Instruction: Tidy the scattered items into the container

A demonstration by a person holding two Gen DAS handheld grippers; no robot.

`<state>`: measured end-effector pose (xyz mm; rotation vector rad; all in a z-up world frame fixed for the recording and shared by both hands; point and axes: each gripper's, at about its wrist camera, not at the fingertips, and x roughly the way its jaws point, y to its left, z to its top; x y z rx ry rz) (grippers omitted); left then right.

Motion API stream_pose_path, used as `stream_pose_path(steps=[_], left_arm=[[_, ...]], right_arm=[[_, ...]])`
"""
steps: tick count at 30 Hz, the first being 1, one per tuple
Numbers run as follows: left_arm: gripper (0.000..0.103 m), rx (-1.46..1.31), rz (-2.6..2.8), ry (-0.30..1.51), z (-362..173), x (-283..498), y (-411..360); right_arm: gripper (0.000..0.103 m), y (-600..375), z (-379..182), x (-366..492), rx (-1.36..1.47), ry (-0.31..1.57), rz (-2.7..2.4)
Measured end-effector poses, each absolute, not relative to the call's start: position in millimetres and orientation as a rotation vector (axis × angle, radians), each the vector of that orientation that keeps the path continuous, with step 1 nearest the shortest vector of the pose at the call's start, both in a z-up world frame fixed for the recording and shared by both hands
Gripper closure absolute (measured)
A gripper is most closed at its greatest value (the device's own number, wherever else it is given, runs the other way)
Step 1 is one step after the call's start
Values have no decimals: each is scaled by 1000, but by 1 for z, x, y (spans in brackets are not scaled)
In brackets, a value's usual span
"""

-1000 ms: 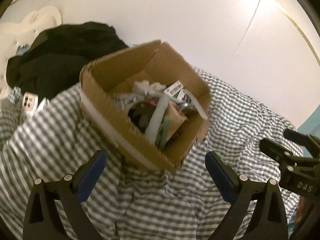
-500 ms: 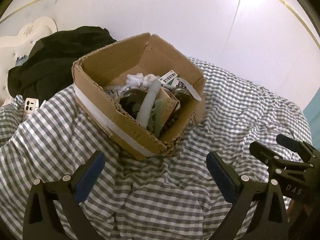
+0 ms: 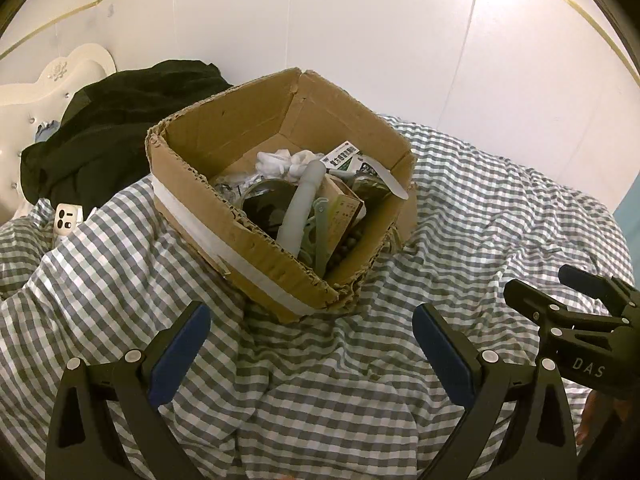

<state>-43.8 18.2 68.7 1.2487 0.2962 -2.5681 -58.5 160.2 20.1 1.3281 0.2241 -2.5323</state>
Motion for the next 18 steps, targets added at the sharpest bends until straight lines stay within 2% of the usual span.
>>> stream_pose_path(steps=[18], left_arm=[[0,1269,-2531,296,65,-45,13]], right_arm=[[10,161,15,-60,1348,243,-2526]])
